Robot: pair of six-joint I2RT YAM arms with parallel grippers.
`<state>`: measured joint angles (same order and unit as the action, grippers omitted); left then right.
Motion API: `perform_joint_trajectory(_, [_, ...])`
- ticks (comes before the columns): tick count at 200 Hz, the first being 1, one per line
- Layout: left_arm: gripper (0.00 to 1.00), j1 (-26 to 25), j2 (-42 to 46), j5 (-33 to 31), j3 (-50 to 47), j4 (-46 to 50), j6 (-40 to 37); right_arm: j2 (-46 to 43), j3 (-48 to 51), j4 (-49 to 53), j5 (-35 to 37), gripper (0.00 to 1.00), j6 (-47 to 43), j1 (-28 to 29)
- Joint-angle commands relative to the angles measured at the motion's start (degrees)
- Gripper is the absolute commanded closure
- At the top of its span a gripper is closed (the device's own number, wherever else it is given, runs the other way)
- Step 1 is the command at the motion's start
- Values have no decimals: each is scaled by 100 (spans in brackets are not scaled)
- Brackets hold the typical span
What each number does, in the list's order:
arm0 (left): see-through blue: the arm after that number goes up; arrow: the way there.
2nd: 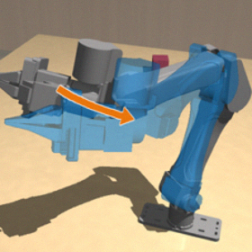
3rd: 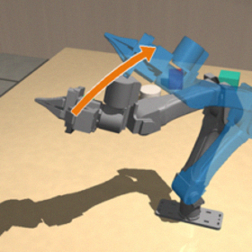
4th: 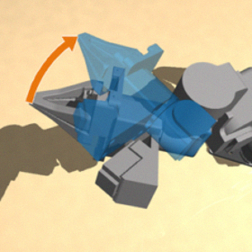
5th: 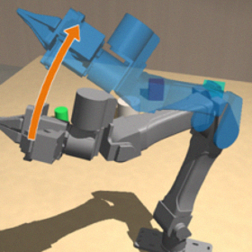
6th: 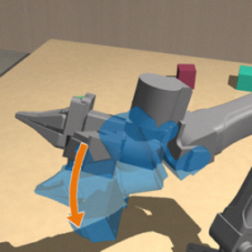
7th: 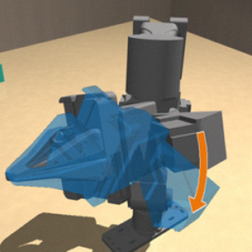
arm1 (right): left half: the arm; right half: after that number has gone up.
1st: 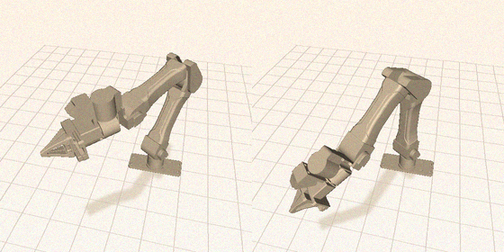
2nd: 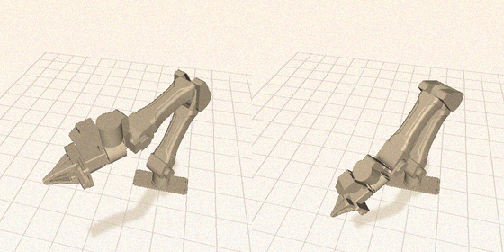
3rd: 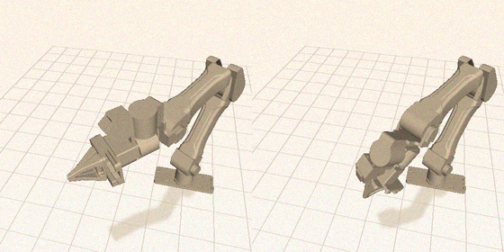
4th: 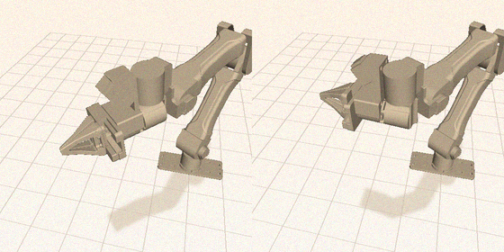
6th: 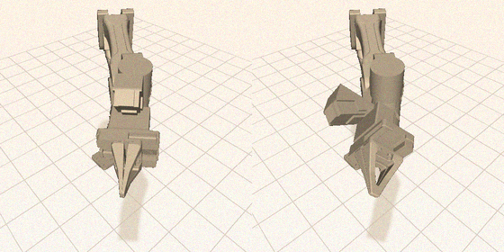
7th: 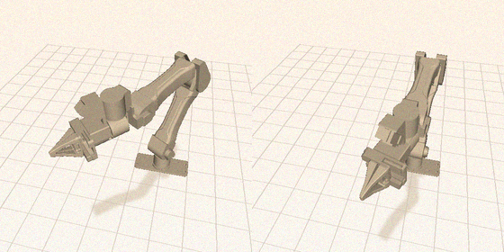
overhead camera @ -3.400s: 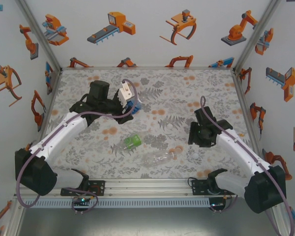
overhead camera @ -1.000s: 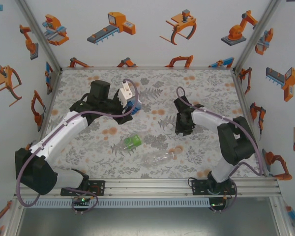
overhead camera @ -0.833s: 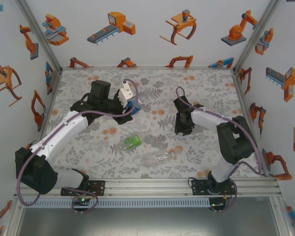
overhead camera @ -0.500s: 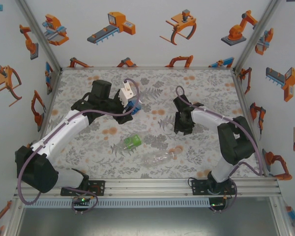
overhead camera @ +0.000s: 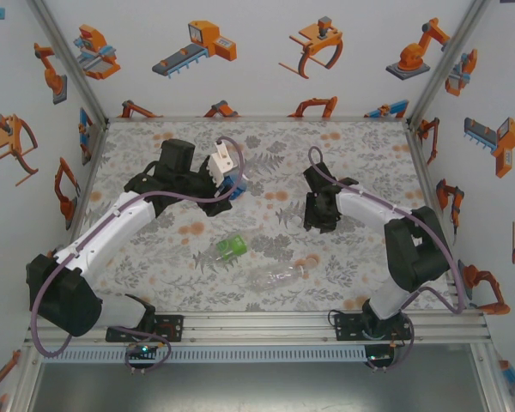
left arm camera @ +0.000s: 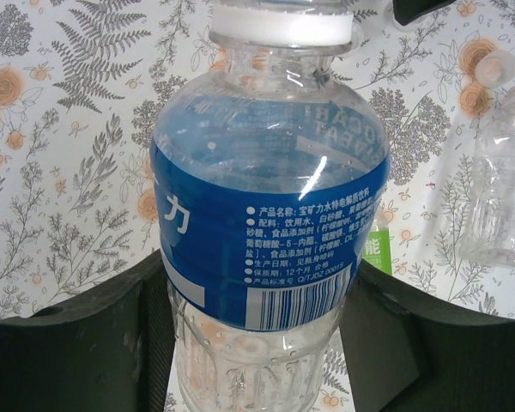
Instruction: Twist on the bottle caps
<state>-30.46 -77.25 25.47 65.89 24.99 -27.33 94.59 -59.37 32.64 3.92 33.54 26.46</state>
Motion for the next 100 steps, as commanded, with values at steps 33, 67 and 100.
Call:
perform_joint_trajectory(33, [93, -64, -25, 1, 223, 128, -46, 32, -113, 70, -21, 57, -19, 70])
perform_joint_trajectory(67, [93, -79, -37, -12, 249, 179, -55, 24, -113, 67, -23, 59, -6, 79])
perform_joint_trajectory(100, [93, -101, -39, -58, 249, 204, -78, 46, -108, 66, -17, 58, -8, 98])
